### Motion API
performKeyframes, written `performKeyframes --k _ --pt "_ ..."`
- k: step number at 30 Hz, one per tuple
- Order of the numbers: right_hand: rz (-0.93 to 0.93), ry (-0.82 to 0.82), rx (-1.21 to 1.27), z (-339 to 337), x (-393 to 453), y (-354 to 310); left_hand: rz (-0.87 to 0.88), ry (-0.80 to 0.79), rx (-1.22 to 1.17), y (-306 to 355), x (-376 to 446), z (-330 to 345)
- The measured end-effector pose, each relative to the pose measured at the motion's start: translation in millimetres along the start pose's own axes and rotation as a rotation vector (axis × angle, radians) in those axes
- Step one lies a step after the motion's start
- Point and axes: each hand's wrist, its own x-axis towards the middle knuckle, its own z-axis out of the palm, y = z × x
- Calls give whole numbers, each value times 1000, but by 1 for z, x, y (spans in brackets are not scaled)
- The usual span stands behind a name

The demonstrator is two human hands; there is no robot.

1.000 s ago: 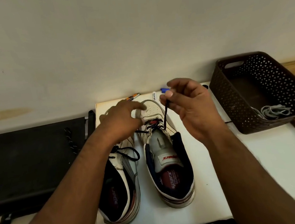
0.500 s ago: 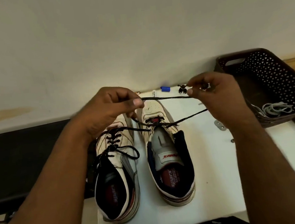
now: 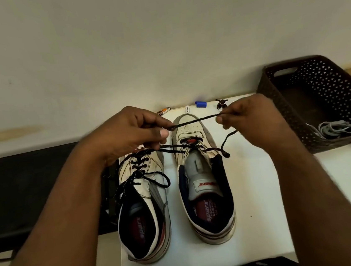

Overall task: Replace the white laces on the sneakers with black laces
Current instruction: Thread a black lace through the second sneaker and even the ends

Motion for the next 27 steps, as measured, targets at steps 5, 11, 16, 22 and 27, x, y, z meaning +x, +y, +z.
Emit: performKeyframes --k 5,11,16,22,27 --pt "114 126 -141 -5 -2 13 -54 37 180 3 1 6" --pt "76 87 -199 -17 -17 5 -9 236 246 6 -14 -6" --pt "-168 -422 369 39 -31 -38 -14 304 213 7 -15 46" --pt "-83 -365 194 35 -26 -35 -96 572 73 -18 -35 54" --pt "-27 -357 -132 22 -20 -26 -71 575 94 -12 -19 57"
